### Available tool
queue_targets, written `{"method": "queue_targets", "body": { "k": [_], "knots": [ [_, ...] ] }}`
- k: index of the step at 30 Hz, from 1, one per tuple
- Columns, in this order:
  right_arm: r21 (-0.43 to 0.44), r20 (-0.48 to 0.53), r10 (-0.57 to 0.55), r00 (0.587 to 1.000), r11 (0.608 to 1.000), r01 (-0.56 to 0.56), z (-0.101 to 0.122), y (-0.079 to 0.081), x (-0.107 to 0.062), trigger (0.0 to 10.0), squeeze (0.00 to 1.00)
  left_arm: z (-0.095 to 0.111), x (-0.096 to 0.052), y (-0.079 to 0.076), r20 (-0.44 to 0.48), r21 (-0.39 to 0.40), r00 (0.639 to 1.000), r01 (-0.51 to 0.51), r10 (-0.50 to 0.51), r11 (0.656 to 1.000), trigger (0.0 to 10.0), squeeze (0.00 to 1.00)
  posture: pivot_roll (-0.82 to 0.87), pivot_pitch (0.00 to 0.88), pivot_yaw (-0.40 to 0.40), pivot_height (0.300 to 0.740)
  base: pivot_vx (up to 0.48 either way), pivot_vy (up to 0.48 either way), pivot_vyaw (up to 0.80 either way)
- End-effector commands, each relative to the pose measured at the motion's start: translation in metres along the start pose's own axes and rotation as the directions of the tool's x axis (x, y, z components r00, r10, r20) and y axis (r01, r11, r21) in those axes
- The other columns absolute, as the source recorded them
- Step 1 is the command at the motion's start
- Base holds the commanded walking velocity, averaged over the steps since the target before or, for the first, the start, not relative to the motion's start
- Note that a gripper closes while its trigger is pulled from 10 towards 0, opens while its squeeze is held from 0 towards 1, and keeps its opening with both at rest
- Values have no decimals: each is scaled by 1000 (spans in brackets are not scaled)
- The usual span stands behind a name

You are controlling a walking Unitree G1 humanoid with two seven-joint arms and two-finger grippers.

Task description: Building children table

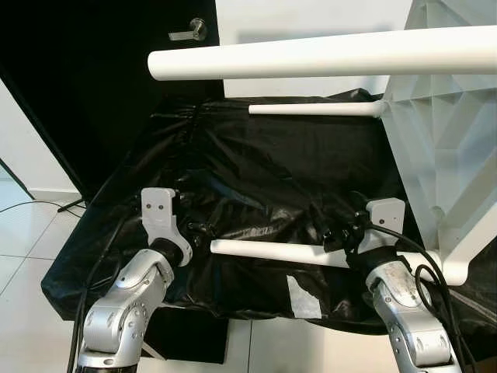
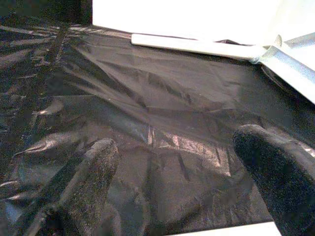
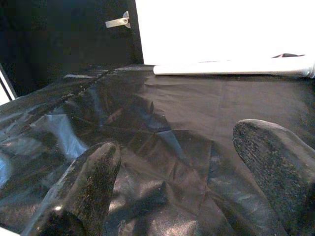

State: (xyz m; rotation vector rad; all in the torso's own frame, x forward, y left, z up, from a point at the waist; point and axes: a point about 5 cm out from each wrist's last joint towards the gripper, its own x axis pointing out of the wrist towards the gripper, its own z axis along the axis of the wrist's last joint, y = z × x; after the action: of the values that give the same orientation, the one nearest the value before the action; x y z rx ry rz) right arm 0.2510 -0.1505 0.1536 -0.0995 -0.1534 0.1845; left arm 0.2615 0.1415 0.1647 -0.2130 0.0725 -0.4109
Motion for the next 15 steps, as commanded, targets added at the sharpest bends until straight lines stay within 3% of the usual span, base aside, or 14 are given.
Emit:
{"method": "queue_targets", "body": {
  "k": [1,15],
  "knots": [
    [-10,2,-10,1000,1000,10,1,-2,-2,10000,0,2,-1,-1,-3,2,1000,11,-11,1000,10000,0,-13,0,37,740,-266,0,0],
    [-12,4,-9,1000,1000,9,1,-2,-1,10000,0,2,1,-2,-9,2,1000,18,-18,1000,10000,0,-11,0,37,740,-267,0,0]
  ]
}}
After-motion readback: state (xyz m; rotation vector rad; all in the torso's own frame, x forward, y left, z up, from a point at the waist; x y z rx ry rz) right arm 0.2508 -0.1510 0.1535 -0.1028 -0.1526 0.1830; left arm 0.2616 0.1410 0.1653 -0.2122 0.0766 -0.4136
